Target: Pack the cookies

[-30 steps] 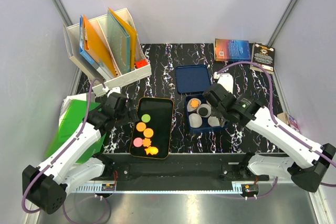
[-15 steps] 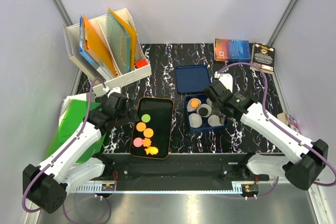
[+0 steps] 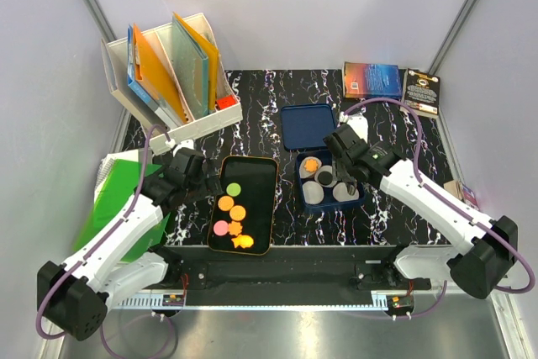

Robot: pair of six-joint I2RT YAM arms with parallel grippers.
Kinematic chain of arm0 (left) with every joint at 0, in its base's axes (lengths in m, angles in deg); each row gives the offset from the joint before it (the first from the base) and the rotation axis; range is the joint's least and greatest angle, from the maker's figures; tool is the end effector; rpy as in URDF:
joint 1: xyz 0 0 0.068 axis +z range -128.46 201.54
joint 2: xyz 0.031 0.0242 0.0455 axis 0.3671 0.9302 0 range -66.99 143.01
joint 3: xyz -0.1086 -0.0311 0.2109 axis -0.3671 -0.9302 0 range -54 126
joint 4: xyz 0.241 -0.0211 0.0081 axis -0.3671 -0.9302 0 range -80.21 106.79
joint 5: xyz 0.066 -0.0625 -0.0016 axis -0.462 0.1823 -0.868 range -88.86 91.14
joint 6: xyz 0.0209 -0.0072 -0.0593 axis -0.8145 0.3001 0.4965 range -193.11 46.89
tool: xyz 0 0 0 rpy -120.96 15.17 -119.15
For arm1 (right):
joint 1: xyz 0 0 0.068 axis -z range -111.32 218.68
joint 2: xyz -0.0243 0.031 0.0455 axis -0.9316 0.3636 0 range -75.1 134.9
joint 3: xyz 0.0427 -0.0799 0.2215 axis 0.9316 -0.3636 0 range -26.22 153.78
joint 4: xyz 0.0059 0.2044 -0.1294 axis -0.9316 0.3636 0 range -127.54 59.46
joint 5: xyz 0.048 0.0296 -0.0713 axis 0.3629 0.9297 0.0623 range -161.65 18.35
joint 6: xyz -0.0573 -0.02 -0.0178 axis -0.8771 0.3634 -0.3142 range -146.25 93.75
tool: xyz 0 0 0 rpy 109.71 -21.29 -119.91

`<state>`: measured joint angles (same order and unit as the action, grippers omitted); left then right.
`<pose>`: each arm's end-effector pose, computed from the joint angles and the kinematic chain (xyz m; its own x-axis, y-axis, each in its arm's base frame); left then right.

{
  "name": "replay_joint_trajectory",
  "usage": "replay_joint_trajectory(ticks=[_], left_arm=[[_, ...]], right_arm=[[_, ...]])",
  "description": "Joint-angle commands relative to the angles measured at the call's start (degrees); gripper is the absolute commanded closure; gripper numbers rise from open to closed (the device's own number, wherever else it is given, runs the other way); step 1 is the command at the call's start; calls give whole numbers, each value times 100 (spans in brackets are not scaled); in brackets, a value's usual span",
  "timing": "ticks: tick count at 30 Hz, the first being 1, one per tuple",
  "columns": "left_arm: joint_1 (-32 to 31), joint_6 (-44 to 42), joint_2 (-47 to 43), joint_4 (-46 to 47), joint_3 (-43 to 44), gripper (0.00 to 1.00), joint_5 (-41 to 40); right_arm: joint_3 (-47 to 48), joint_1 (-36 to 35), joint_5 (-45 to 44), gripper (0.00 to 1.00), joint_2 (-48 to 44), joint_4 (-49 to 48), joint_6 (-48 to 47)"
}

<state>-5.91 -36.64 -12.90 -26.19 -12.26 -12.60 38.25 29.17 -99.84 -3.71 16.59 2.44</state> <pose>0.1707 -0.0756 0.2101 -0.7818 -0.2445 -0.5736 -0.1701 0.9687 -0.1810 0.1945 0.1306 0.2611 -0.7769 -0.0921 -0.6229 -0.0130 0.9914 -0.1304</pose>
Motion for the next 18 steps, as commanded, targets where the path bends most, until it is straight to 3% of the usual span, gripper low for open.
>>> replay_joint_trajectory(ticks=[1, 8, 15, 18], left_arm=[[-16, -52, 41, 150, 133, 1, 64], [-24, -43, -12, 150, 124, 1, 47], [-24, -26, -30, 141, 124, 1, -6], [-24, 9, -91, 123, 124, 1, -76]], right_arm=[[119, 48, 76, 45, -178, -192, -39], [365, -109, 1033, 46, -477, -420, 93], [892, -2031, 814, 46, 251, -534, 129], [1032, -2429, 911, 45, 699, -710, 67]])
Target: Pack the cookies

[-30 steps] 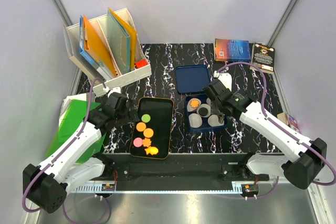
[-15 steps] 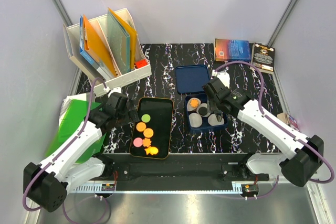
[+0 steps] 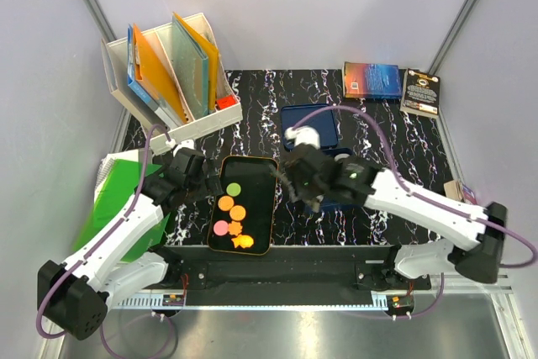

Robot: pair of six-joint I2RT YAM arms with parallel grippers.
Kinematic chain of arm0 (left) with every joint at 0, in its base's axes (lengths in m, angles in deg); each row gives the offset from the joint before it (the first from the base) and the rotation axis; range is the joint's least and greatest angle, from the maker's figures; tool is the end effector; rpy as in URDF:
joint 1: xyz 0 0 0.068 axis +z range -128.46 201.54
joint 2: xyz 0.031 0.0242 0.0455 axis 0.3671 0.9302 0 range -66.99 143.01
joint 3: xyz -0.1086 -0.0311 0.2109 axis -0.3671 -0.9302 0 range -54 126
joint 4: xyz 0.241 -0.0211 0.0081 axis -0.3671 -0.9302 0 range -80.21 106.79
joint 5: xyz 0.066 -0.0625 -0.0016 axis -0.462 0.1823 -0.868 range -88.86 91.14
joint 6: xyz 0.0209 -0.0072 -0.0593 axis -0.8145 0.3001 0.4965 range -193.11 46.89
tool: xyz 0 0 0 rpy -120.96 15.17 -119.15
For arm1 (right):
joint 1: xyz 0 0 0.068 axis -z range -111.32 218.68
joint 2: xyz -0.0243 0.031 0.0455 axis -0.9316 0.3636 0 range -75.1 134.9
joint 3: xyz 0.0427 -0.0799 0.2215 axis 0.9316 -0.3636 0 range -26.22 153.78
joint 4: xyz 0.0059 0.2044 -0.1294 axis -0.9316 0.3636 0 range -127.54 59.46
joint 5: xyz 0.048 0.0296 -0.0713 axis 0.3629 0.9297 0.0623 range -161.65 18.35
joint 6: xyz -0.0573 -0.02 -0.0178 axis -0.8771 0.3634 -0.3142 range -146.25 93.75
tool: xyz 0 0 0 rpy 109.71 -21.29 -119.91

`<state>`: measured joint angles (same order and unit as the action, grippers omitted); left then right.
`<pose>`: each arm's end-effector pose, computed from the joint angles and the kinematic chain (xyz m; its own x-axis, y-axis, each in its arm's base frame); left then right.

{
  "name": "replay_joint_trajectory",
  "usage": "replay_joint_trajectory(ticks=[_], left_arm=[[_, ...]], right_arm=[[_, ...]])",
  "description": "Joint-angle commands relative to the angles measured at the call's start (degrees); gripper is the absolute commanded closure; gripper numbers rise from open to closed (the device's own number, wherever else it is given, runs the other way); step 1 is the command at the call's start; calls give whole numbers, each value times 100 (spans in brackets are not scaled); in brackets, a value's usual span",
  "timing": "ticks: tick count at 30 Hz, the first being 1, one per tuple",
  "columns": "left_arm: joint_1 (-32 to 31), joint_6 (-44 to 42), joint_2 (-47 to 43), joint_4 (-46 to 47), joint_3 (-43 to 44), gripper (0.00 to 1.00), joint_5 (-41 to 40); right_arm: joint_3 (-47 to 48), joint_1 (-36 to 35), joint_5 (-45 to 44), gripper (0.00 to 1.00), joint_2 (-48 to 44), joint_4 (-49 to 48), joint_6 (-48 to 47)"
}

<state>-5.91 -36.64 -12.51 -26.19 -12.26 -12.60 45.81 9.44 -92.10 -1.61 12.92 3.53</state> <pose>0.1713 -0.0759 0.2089 -0.7853 -0.2427 -0.5696 -0.1712 0.9692 -0.1770 0.1446 0.2097 0.2934 -0.6947 -0.2572 -0.6717 -0.4032 0.9126 0.0675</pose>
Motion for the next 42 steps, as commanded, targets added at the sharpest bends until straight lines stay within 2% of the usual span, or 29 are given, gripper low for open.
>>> replay_joint_trajectory(ticks=[1, 15, 36, 42], left_arm=[[-16, 18, -174, 123, 116, 1, -103], [-16, 132, -306, 18, 124, 1, -331], [-16, 106, -262, 18, 124, 1, -261], [-16, 106, -262, 18, 124, 1, -252]], right_arm=[[346, -622, 181, 45, 595, -370, -60], [1058, -1528, 629, 42, 1738, -616, -332], [883, -1836, 533, 42, 2266, -326, -157], [857, -1836, 331, 48, 2266, -168, -43]])
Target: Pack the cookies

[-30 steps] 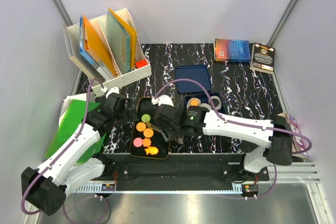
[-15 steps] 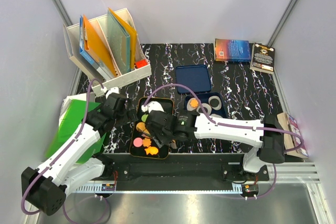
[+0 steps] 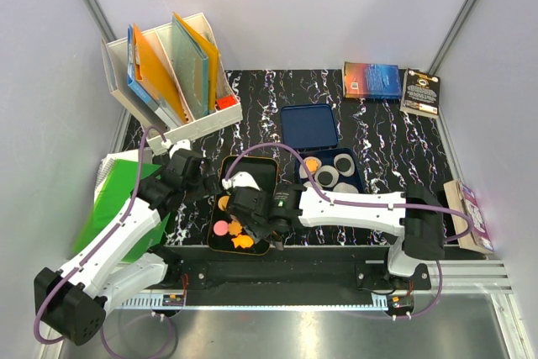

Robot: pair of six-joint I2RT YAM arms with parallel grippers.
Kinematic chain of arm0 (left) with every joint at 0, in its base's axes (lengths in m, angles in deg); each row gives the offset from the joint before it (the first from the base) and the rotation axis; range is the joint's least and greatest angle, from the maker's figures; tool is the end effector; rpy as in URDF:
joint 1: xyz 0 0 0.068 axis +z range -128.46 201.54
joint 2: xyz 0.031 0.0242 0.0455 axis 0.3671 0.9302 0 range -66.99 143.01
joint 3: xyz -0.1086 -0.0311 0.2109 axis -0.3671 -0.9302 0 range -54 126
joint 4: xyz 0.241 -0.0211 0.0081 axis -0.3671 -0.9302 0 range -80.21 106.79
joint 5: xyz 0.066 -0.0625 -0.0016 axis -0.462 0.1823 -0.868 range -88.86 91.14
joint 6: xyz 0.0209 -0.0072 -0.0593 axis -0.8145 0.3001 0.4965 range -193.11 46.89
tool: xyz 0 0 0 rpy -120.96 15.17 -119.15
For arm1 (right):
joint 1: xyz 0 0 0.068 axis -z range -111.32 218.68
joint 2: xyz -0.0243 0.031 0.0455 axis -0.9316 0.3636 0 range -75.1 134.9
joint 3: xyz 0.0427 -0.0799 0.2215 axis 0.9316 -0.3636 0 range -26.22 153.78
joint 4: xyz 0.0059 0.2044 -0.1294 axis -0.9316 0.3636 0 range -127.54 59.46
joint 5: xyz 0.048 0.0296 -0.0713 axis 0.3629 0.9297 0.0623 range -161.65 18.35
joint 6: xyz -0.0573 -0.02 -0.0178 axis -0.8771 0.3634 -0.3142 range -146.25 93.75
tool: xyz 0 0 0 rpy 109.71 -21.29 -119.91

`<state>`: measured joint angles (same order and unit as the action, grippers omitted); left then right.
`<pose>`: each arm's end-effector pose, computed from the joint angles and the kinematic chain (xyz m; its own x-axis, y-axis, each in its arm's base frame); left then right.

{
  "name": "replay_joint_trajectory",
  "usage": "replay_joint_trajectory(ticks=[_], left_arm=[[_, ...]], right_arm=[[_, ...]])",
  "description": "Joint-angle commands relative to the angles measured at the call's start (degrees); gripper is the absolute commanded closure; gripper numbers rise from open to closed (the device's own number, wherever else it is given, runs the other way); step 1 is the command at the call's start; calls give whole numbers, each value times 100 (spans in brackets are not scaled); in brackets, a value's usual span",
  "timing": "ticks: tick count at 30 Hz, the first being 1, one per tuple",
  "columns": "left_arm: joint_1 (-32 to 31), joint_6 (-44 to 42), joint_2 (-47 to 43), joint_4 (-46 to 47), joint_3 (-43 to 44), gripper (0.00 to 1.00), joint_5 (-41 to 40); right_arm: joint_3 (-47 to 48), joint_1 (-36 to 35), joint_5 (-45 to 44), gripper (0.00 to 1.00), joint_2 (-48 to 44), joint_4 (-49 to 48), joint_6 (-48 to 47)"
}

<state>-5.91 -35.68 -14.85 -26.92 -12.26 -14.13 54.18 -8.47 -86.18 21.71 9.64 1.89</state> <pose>0.1670 -0.0723 0.2150 -0.7579 -0.2670 -0.5952 -0.1926 0.9633 -0.1869 0.0860 0.3219 0.2269 -0.6091 -0.6173 -0.4980 -0.7164 0.6976 0.0115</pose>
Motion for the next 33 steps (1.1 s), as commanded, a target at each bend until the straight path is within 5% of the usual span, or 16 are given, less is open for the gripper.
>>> replay_joint_trajectory(ticks=[1, 12, 33], left_arm=[[-24, 10, -28, 99, 133, 1, -99], [-24, 10, -20, 90, 142, 1, -82], [-24, 10, -90, 99, 133, 1, -73]], right_arm=[[28, -46, -288, 48, -84, 204, 148], [37, -81, -279, 46, -409, 511, 376], [775, -415, -226, 48, 461, 1004, 271]])
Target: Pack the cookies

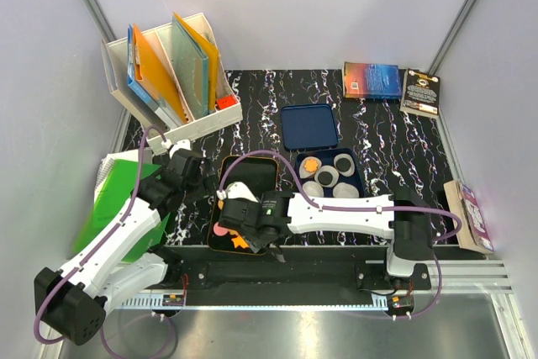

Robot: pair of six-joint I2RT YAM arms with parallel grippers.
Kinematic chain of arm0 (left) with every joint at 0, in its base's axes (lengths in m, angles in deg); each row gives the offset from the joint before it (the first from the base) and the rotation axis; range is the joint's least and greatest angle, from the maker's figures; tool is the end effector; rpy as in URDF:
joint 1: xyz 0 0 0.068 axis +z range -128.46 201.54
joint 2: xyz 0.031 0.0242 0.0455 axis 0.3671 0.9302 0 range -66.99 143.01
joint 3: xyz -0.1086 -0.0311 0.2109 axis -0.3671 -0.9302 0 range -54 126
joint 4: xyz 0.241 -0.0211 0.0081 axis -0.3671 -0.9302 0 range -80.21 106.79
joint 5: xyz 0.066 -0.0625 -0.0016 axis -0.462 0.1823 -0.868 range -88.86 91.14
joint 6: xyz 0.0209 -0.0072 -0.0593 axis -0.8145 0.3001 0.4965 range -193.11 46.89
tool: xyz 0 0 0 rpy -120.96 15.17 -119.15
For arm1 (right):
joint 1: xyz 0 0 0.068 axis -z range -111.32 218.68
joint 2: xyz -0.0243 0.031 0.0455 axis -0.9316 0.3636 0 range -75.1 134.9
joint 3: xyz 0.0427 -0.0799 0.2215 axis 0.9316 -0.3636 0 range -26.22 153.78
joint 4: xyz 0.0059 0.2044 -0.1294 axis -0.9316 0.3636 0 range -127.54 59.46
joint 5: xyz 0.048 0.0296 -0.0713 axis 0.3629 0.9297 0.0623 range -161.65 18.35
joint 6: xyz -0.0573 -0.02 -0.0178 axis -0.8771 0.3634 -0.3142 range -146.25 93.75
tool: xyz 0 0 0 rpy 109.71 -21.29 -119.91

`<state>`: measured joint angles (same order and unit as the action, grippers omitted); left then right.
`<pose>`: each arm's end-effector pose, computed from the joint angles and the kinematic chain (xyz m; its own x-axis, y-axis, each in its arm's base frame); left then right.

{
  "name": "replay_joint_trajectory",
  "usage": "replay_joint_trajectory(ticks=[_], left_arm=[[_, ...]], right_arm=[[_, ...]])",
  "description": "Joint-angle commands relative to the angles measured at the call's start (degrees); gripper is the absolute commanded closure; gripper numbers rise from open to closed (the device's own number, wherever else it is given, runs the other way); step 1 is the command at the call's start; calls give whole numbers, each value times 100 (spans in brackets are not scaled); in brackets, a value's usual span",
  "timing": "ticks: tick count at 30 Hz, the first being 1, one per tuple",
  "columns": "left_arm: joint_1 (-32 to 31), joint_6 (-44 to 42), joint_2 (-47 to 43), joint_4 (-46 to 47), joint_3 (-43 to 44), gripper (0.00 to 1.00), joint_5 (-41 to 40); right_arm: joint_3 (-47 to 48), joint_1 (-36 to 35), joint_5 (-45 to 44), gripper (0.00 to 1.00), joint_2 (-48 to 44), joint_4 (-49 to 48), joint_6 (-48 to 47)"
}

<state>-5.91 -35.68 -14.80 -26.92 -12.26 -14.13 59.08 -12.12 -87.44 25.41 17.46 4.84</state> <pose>0.1671 -0.0723 0.2149 -0.7584 -0.2667 -0.5947 -0.1927 0.9634 -0.1863 0.0666 0.3283 0.2243 -0.6118 -0.6691 -0.4219 -0.7231 0.6893 -0.0446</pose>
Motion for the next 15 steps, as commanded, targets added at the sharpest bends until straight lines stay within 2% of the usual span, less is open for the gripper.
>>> replay_joint_trajectory(ticks=[1, 6, 15], left_arm=[[-16, 10, -103, 99, 133, 1, -73], [-24, 10, -112, 99, 133, 1, -73], [-16, 19, -112, 99, 133, 1, -82]], right_arm=[[286, -50, -100, 49, 100, 230, -24], [382, -50, -178, 54, 162, 361, 11], [593, -50, -881, 60, -251, 783, 90]])
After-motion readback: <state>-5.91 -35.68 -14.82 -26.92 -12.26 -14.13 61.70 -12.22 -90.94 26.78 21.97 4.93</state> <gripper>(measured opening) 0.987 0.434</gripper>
